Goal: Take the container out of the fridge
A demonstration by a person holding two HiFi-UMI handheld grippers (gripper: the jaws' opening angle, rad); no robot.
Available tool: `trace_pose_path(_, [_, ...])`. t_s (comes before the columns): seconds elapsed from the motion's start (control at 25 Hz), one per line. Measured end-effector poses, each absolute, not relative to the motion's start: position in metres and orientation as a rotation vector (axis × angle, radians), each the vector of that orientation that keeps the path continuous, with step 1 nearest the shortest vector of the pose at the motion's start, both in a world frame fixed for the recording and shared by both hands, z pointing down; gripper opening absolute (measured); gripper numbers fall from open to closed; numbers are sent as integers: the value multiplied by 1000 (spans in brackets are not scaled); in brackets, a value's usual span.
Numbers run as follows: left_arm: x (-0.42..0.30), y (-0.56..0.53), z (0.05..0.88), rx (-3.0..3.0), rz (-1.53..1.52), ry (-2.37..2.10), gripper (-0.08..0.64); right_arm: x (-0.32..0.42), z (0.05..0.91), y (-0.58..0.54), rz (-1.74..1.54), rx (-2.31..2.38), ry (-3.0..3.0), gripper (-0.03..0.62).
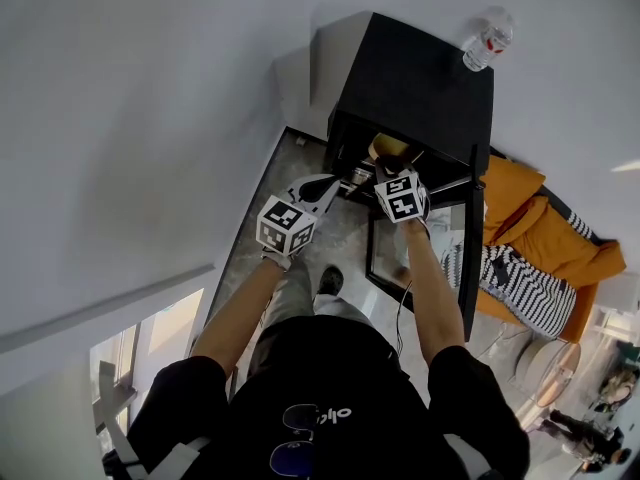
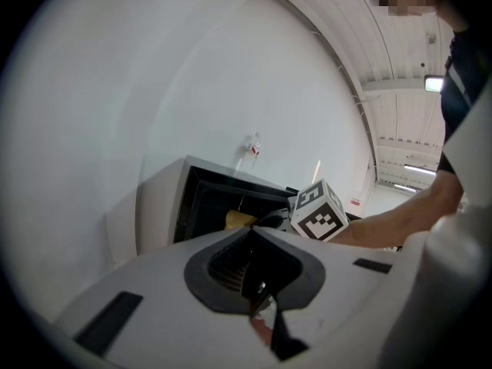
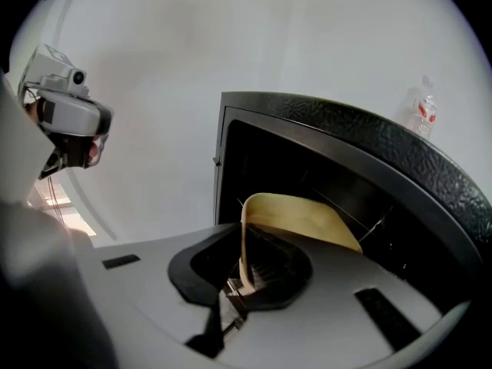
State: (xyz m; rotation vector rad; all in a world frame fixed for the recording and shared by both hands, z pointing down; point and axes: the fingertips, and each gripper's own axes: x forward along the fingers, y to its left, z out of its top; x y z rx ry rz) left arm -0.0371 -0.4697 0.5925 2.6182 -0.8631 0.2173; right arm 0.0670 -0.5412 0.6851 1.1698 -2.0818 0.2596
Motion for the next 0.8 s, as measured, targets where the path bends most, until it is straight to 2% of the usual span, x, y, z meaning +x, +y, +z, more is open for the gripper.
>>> trace_pose_path(0.8, [-40,-432,571,2655,205,-902,8,44,635,-476,178,1189,-2170,23])
